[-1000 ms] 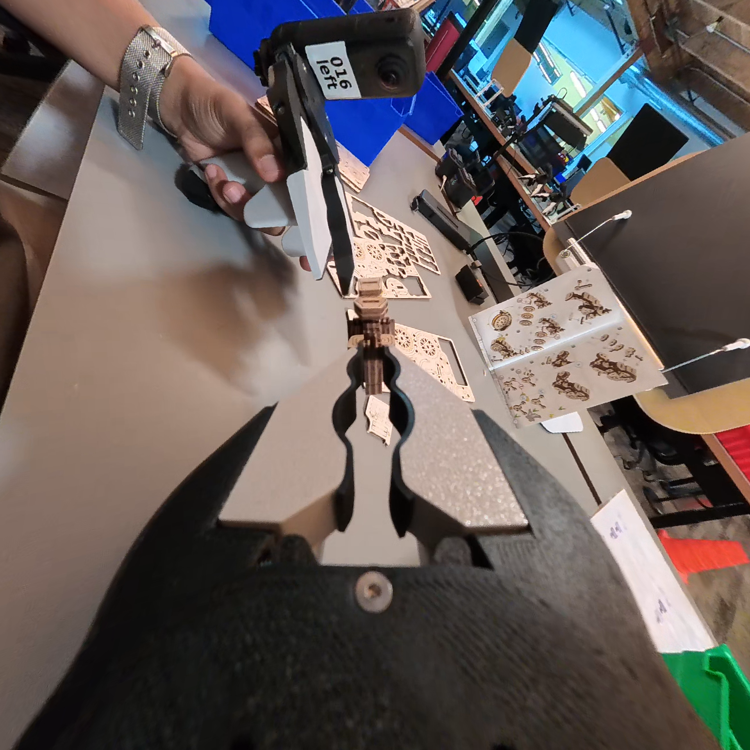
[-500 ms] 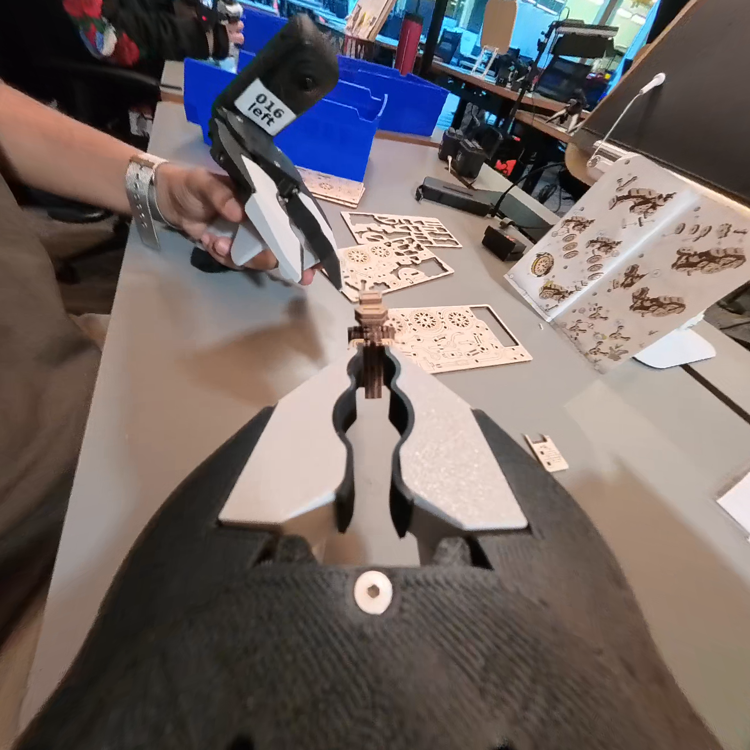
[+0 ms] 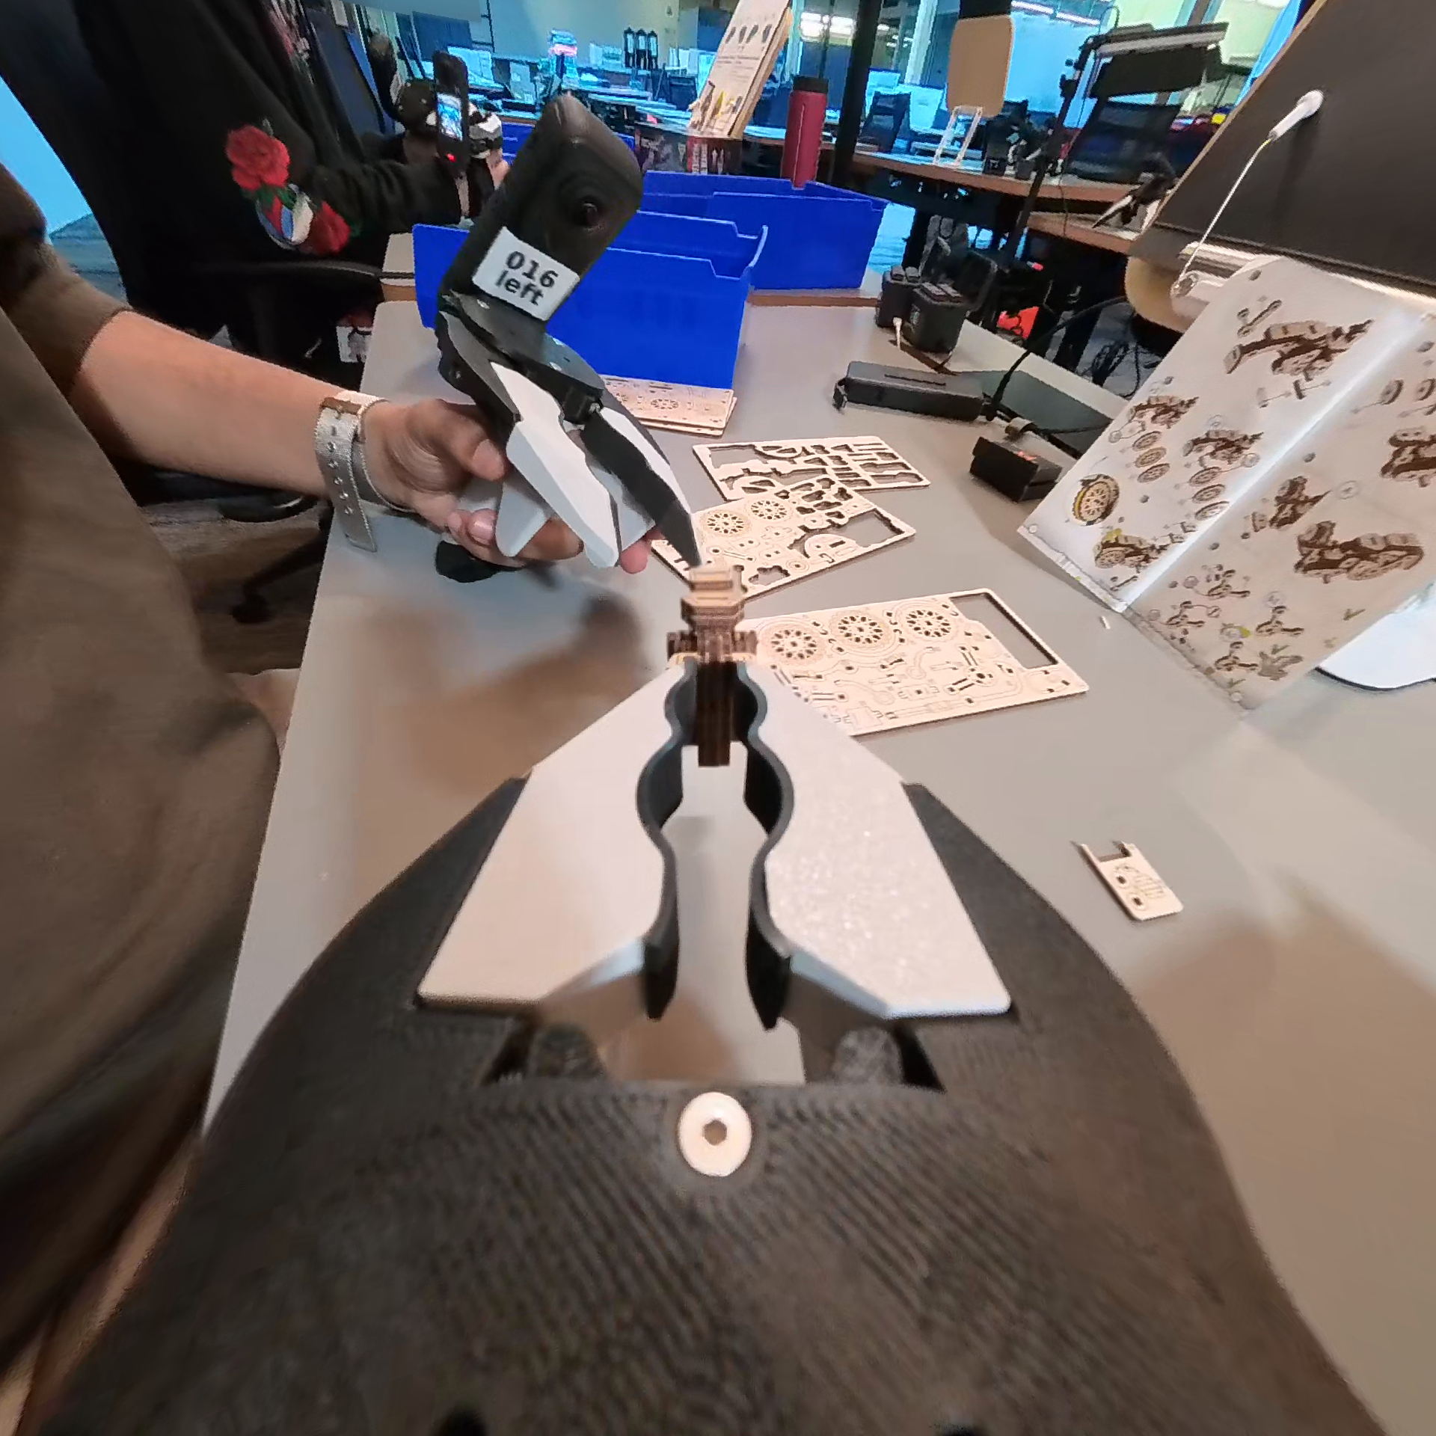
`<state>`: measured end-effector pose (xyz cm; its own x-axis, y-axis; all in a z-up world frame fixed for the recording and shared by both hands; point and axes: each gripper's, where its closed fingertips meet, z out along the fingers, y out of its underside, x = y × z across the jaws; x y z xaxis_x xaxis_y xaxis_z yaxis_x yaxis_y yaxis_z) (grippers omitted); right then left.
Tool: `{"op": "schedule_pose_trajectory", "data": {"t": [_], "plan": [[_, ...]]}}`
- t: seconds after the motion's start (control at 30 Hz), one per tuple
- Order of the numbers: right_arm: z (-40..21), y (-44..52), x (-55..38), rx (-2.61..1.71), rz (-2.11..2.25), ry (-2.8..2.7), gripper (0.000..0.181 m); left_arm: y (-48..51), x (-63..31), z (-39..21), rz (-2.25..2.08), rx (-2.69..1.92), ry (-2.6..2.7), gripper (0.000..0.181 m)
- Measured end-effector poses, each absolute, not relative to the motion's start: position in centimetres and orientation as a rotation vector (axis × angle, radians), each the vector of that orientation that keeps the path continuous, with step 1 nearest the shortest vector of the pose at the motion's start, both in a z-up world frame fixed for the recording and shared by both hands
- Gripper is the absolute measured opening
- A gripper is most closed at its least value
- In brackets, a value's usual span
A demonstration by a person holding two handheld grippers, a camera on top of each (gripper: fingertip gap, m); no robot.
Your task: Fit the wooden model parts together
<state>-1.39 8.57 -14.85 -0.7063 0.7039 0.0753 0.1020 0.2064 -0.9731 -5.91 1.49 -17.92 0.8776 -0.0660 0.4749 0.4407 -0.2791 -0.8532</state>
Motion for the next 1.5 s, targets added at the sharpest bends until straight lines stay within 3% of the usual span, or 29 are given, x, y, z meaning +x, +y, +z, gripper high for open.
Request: {"op": "schedule_pose_trajectory", "data": {"t": [0.53, 0.9, 1.03, 1.2, 1.5], "plan": [[-12.8, 7.6, -1.3, -1.068, 2.149, -1.843, 0.007, 1.5, -3.4, -16.5, -0.583, -1.720, -0.162, 0.050], [-13.5, 6.1, -0.6, -0.987, 2.095, -1.954, 0.007, 1.8, -2.3, -17.0, -0.614, -1.761, -0.136, 0.048], [-13.0, 6.0, -0.4, -0.980, 2.146, -1.929, 0.006, 1.7, -1.7, -17.1, -0.656, -1.767, -0.114, 0.039], [-12.8, 6.2, -0.3, -0.976, 2.171, -1.921, 0.007, 1.5, -1.1, -16.7, -0.669, -1.748, -0.070, 0.015], [-13.6, 6.5, 0.1, -0.918, 2.093, -1.985, 0.007, 1.4, -1.3, -16.3, -0.569, -1.741, -0.023, 0.015]]}}
